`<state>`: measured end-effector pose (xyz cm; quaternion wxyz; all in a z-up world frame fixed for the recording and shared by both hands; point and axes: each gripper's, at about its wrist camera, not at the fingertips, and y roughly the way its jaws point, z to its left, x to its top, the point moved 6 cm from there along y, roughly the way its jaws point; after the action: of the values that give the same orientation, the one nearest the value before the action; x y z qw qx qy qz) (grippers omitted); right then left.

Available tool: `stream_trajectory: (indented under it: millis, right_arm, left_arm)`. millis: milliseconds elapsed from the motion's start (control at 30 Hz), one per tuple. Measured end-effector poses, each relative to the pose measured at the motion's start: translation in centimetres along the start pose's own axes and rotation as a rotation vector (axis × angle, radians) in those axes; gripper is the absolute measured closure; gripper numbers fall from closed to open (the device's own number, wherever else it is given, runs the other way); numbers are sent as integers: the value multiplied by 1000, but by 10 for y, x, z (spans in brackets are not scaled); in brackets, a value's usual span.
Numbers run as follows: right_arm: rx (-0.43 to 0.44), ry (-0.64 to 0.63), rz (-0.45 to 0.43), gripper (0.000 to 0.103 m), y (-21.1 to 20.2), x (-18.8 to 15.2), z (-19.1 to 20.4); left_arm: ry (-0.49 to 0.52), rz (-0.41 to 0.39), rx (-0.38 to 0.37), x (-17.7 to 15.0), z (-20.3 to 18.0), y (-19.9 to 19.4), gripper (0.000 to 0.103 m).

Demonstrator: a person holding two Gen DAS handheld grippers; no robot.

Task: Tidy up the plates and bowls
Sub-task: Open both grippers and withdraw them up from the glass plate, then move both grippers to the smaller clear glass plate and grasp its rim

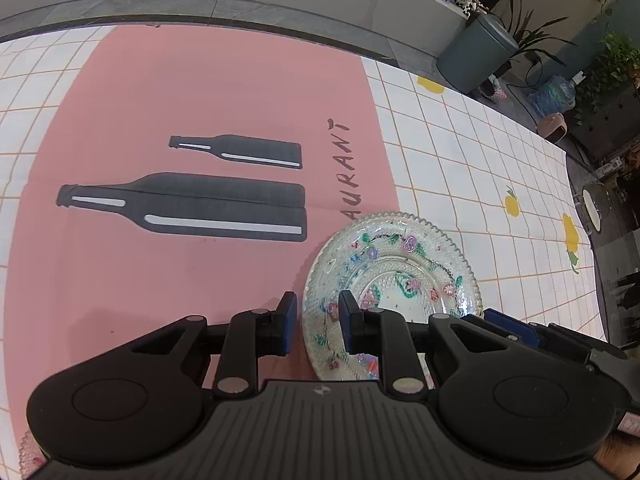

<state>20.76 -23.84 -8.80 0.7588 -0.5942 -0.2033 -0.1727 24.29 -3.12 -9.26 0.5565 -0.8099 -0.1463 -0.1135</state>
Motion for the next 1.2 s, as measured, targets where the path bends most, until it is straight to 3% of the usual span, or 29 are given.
stream_trajectory:
  millis: [200,533,900,1200]
  right_arm:
    - [28,54,22,69,2,-1,-4]
    - [53,67,23,68,3,-1,-2]
    - [73,92,7,68,-3,2,-3]
    - [83,93,14,66,-1,3,1]
  left_arm:
    - [4,-12,-3,-3,-9,-5,72]
    - [27,-25,-9,-5,-15,-2,71]
    - [13,-52,-5,-5,-4,-18,71]
    - [2,-101,46,-7,27,-43,66]
